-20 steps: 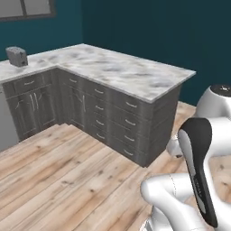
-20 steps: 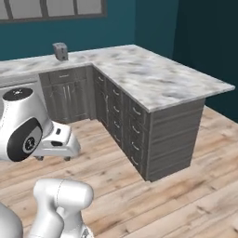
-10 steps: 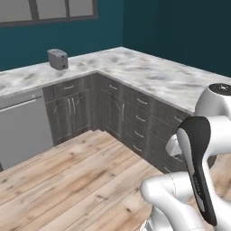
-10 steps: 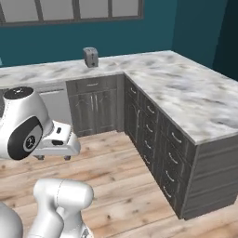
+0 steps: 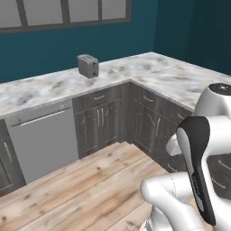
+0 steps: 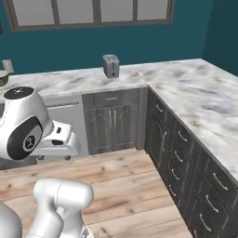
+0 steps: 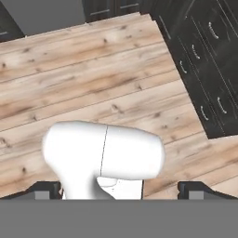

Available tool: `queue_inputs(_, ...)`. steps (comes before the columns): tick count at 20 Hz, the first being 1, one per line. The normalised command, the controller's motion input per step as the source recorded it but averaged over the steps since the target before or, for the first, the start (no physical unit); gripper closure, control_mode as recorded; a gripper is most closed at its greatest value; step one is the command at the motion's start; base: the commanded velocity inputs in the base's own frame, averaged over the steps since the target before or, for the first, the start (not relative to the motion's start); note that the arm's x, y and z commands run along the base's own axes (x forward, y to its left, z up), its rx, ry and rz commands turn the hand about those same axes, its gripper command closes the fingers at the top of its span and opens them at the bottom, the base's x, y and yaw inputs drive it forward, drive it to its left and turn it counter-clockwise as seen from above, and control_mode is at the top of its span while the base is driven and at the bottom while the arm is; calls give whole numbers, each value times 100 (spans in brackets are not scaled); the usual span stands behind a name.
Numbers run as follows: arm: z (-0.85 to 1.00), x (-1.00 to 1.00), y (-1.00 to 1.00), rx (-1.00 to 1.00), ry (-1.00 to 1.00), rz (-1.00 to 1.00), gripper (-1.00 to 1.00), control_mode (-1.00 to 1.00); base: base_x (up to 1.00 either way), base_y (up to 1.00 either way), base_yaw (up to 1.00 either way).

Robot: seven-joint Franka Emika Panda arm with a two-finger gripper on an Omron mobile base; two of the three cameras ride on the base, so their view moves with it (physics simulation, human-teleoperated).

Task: Pick the cup and bowl from the counter and place them on the counter next to the sink.

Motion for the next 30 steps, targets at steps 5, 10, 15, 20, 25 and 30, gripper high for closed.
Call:
queue_inputs(5,0,0,0,0,0,0,-100,100,100,76,17)
queue_inputs(10,0,0,0,0,0,0,-100,100,100,72,18)
queue_inputs(15,0,0,0,0,0,0,-100,100,85,86,16)
queue_inputs(20,0,0,0,0,0,0,-100,100,77,94,16)
queue_inputs(25,0,0,0,0,0,0,-100,100,85,55,27)
queue_inputs(30,0,0,0,0,0,0,-100,100,79,44,34)
